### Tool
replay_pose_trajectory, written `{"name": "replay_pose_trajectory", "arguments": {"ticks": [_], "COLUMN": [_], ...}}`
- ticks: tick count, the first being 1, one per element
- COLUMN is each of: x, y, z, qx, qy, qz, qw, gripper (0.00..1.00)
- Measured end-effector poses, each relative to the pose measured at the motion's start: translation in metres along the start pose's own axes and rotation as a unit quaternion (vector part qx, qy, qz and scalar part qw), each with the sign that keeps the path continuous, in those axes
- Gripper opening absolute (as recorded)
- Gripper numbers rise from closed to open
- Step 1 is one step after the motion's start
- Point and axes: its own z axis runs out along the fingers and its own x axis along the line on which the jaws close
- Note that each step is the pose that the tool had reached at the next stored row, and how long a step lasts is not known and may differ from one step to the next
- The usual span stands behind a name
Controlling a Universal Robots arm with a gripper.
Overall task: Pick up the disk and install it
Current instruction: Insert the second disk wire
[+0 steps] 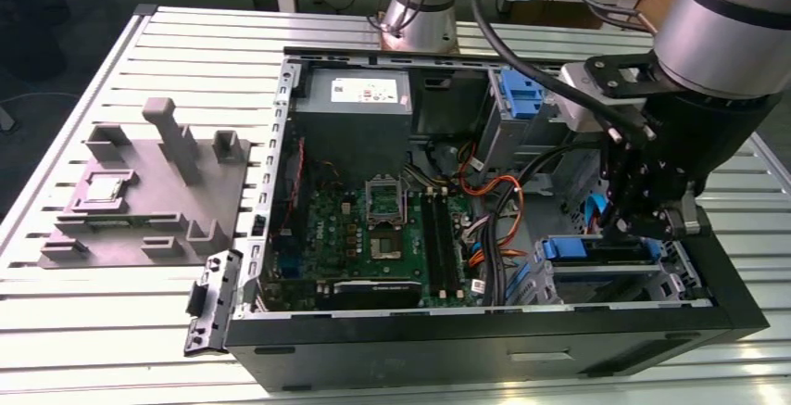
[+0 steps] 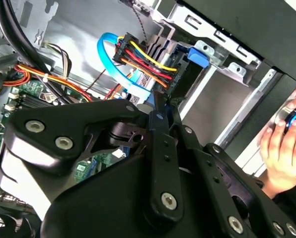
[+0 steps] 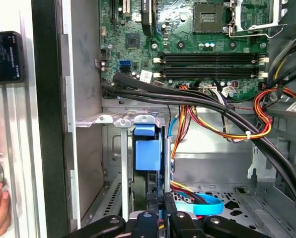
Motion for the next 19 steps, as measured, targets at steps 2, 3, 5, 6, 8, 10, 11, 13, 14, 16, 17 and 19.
{"name": "replay_pose_trajectory", "arguments": {"ticks": [2, 3, 5, 6, 8, 10, 11, 13, 14, 16, 17, 19], "x": [0.0022, 0.0031, 0.005, 0.0059, 0.0077, 0.0098, 0.0107, 0.0121, 0.013, 0.0142, 0.0146, 0.015], "y": [0.0, 0.0, 0.0, 0.0, -0.0001, -0.0001, 0.0, 0.0, 0.0001, 0.0002, 0.0002, 0.0003], "z": [0.0004, 0.0007, 0.0013, 0.0018, 0.0027, 0.0035, 0.0039, 0.0049, 0.0054, 0.0064, 0.0066, 0.0071], "qx": [-0.0001, -0.0001, -0.0002, -0.0003, -0.0004, -0.0005, -0.0006, -0.0007, -0.0007, -0.0008, -0.0008, -0.0009], "qy": [-0.0036, -0.0058, -0.0121, -0.015, -0.0216, -0.0247, -0.0261, -0.0309, -0.0329, -0.0357, -0.0372, -0.04], "qz": [0.0, 0.001, 0.001, 0.002, 0.003, 0.004, 0.004, 0.005, 0.005, 0.006, 0.006, 0.006], "qw": [1.0, 1.0, 0.9999, 0.9999, 0.9998, 0.9997, 0.9997, 0.9995, 0.9994, 0.9993, 0.9993, 0.9992], "gripper": [0.16, 0.16, 0.16, 0.16, 0.16, 0.16, 0.16, 0.16, 0.16, 0.16, 0.16, 0.16]}}
